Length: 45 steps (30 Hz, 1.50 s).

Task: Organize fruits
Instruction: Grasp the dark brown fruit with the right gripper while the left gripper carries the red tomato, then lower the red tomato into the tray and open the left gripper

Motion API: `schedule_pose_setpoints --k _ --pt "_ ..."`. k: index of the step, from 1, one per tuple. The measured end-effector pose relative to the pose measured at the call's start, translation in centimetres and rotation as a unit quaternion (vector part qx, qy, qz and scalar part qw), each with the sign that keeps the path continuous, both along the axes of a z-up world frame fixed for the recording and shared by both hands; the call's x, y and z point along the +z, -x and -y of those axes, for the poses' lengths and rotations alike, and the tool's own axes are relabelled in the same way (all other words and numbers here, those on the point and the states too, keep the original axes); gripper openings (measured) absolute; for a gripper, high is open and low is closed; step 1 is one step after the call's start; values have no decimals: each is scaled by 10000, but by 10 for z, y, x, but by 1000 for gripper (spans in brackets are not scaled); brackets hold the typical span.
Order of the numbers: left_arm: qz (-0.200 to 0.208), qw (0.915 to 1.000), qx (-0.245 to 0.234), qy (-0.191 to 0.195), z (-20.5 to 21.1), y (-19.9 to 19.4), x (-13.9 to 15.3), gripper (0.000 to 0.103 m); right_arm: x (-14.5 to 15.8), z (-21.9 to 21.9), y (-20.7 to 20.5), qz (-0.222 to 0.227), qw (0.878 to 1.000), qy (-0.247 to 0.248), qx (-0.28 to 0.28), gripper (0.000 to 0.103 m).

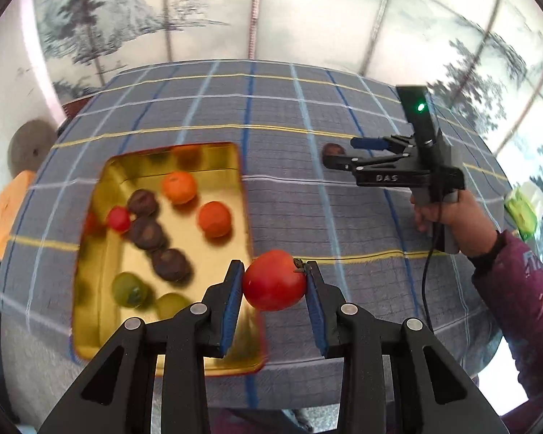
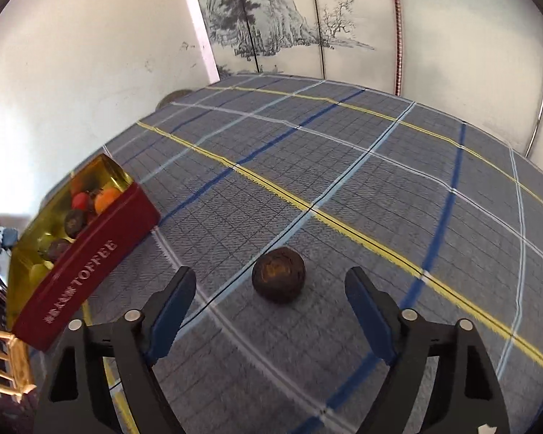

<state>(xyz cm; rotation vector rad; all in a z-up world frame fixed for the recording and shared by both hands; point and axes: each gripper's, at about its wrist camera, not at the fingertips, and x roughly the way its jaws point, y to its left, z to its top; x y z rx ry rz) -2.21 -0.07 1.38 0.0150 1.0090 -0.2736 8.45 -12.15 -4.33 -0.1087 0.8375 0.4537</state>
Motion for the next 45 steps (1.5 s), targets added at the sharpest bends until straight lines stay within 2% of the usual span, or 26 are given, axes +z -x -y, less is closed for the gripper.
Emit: schedule_pose_setpoints --k 1,3,5,7,11,19,24,30,36,45 --pt "27 10000 74 7 -6 2 2 35 -4 -4 -4 -43 10000 69 28 66" --pt "85 9998 193 -15 -14 5 5 35 -11 -11 -10 -81 9995 296 9 44" --pt "197 9991 344 -126 -24 10 6 35 -10 -11 -11 -163 9995 273 -74 30" --pt "287 9981 492 -234 -34 14 6 35 -8 -7 -1 -175 9996 189 -115 30" --pt "318 9962 743 -312 -57 23 -1 35 1 6 46 28 9997 -87 -245 30" --pt "483 9904 1026 -793 -83 31 -23 35 0 44 123 146 9961 -187 -846 30" --pt "430 9900 1139 -711 -97 25 -33 35 -8 51 130 74 9945 -90 -1043 30" --pt "387 9894 1230 -661 -108 17 -37 35 -7 45 130 121 9946 50 -1031 30" --pt "535 9892 1142 -744 -108 -8 -36 35 -8 46 128 86 9944 61 -1051 30" --pt "498 9881 1027 -1030 -103 -41 -54 36 -9 45 127 44 9944 82 -1055 30"
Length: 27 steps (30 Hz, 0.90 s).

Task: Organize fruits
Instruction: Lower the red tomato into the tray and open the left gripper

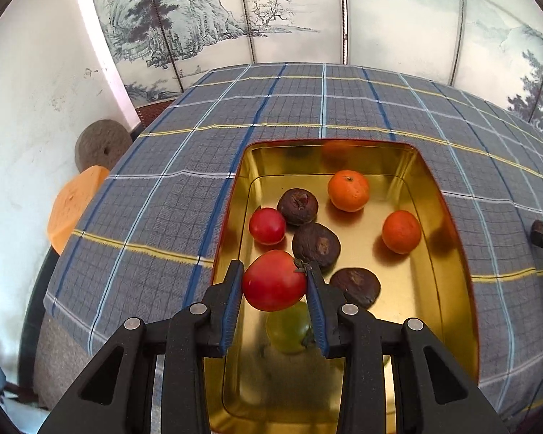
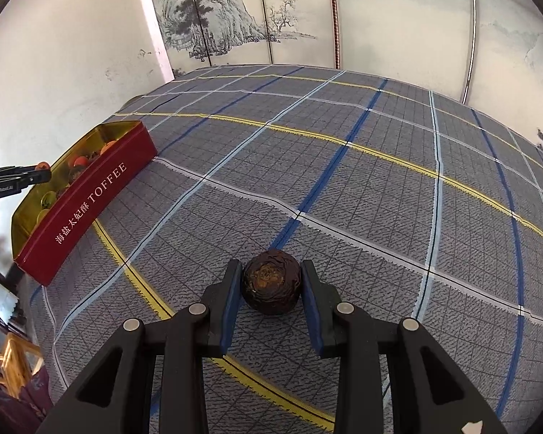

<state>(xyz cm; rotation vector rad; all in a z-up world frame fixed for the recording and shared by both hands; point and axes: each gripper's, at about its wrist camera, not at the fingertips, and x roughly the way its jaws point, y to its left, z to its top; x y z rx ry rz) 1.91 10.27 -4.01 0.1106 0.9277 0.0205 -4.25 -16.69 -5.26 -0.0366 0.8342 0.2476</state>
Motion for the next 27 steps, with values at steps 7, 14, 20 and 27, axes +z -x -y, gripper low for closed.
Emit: schedule_pose_setpoints --k 7,14,20,27 --pt "-38 9999 -10 -120 3 -10 -8 38 -1 -1 0 -21 10000 10 -6 30" --pt "378 9980 -75 -498 17 4 4 63 -1 -1 0 -24 10000 -7 -33 30" --pt "565 9978 25 -349 19 21 21 66 7 1 7 5 9998 -159 -75 30" --pt "741 9970 170 -118 22 47 37 71 38 -23 16 242 9989 -344 223 30"
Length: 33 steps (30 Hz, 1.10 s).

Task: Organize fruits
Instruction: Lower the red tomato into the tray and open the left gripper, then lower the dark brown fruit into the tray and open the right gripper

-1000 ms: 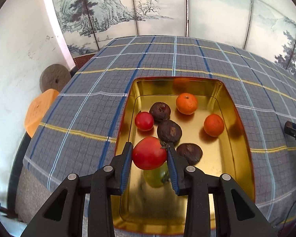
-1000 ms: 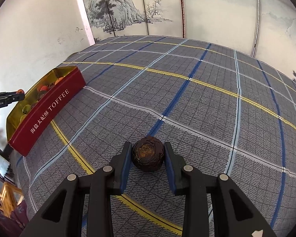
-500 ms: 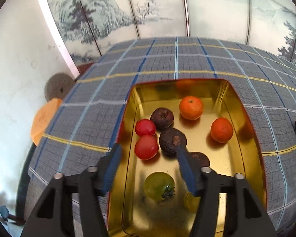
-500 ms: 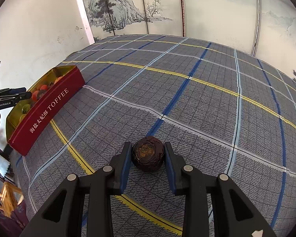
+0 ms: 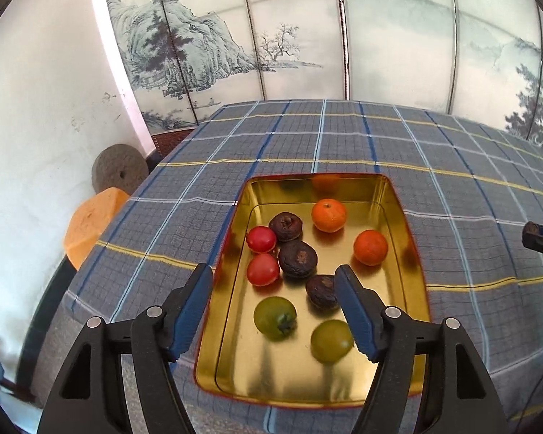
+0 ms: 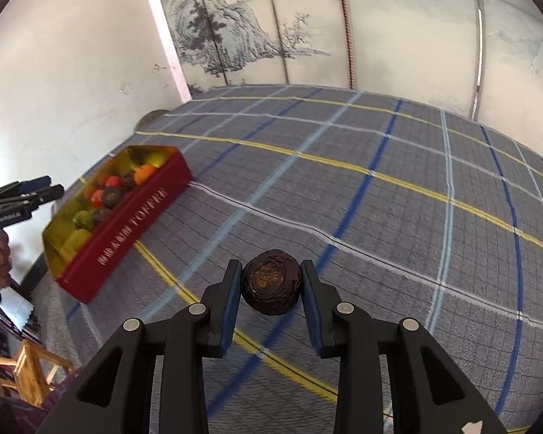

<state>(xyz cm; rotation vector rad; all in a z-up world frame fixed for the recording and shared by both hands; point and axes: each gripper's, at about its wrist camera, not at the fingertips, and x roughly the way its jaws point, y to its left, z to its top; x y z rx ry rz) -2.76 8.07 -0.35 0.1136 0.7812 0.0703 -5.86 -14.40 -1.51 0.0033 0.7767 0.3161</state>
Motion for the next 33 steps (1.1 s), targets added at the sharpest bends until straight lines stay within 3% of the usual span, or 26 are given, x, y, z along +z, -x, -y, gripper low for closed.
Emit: schedule_pose_setpoints --k 7,12,23,27,33 --pt "136 9993 292 169 -8 23 7 81 32 -52 1 210 9977 -227 597 30" --pt "147 9984 453 306 -18 34 7 82 42 -99 -7 227 9929 -367 1107 30" --pt "385 9958 742 369 -38 54 4 82 15 -166 -33 -229 9848 -605 1609 30" --pt "387 9956 697 488 -42 60 1 83 6 -181 -39 -323 9840 -492 1684 30" --pt "498 9964 623 297 -37 68 -2 83 -6 -198 -44 -452 9825 -322 1779 30"
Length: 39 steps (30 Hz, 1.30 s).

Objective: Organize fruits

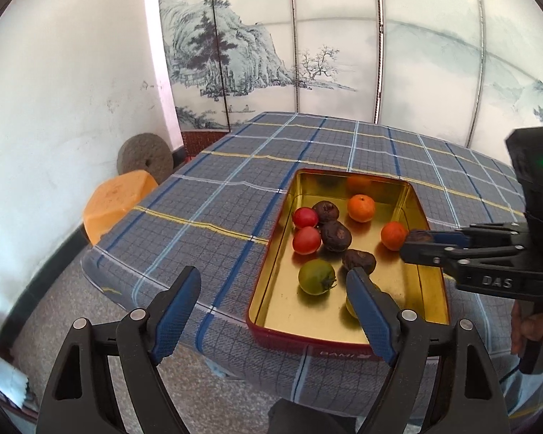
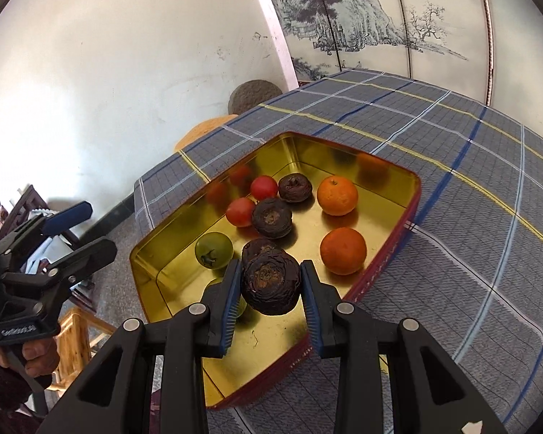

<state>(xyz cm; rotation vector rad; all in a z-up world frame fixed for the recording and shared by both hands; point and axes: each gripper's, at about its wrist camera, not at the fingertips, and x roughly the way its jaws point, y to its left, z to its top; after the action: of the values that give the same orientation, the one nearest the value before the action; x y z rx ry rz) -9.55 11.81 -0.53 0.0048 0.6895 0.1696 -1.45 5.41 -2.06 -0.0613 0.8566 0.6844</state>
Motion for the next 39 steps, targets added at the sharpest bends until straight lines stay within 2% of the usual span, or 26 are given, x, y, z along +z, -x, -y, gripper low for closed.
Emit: schedule_pose_setpoints --k 5,12,19,22,24,28,30,32,36,39 --pt "88 9997 -48 -215 5 6 2 85 -7 -11 0 84 9995 318 29 30" --pt "160 9999 9 -1 0 9 4 85 -10 -28 8 367 9956 852 137 31" --pt "256 9996 84 -18 0 15 5 85 -3 -39 16 765 9895 1221 133 32" --pt "340 9993 128 -75 2 20 7 85 6 -42 23 1021 9852 1373 52 40" --pt "401 9990 167 -112 2 22 10 85 13 -42 29 1210 9825 1418 -32 54" --pt "524 9981 277 -184 2 26 18 85 29 -36 41 1566 9778 1369 -262 72" --pt "547 9978 305 -203 2 27 22 85 41 -29 53 1808 9745 1270 -400 86" --pt "645 9971 326 -240 2 30 29 85 54 -17 68 2084 9705 1076 -556 94" --pt "822 9960 297 -204 5 38 42 86 79 12 94 2445 9627 712 -917 99" --pt "853 9960 253 -100 7 43 51 93 92 28 109 2583 9586 550 -1068 102"
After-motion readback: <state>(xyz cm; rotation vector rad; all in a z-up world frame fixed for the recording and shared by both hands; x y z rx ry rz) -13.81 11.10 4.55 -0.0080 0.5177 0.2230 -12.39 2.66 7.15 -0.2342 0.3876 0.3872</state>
